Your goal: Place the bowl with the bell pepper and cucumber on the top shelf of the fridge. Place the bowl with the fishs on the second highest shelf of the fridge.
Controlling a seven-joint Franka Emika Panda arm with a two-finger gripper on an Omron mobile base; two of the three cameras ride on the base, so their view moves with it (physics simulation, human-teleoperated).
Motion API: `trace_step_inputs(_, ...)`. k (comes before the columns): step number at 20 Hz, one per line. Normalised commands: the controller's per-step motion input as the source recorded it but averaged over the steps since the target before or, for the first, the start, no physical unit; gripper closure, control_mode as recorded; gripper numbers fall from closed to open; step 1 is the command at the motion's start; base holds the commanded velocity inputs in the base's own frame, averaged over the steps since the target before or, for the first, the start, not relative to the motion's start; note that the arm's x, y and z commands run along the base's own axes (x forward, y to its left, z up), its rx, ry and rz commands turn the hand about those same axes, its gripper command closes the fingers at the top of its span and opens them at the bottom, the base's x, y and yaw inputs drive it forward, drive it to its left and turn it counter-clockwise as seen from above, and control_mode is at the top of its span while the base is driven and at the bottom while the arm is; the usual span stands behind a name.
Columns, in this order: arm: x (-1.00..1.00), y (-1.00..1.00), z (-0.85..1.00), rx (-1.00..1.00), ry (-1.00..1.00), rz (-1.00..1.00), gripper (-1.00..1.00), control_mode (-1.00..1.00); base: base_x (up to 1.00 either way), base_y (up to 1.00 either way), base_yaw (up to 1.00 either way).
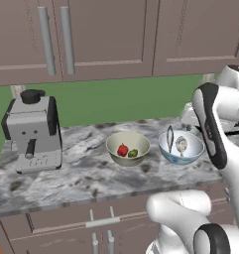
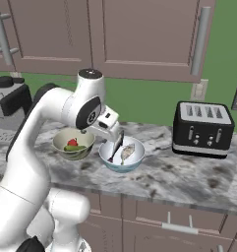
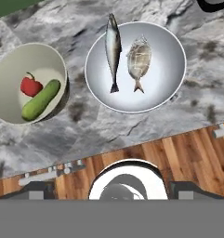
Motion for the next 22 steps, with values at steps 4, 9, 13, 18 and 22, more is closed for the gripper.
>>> trace_step_inputs(4,-0.70,-1.00,-0.82,0.05,0.10,-0.36,-1.00,-1.00,0.00,0.00,0.00)
trace_step_inputs(9,0.07,-0.86,-0.96,0.04,0.14,-0.39,-1.00,-1.00,0.00,0.00,0.00)
trace_step_inputs(13,0.76,-0.15,-0.42,0.02,0.07,-0.29,-1.00,-1.00,0.00,0.00,0.00)
trace_step_inputs(18,0.69,-0.03,-0.11,0.05,0.00,-0.09,-1.00,-1.00,0.00,0.00,0.00)
trace_step_inputs(22,0.59,-0.27,-0.09,0.08,0.00,0.00,-1.00,-1.00,0.00,0.00,0.00)
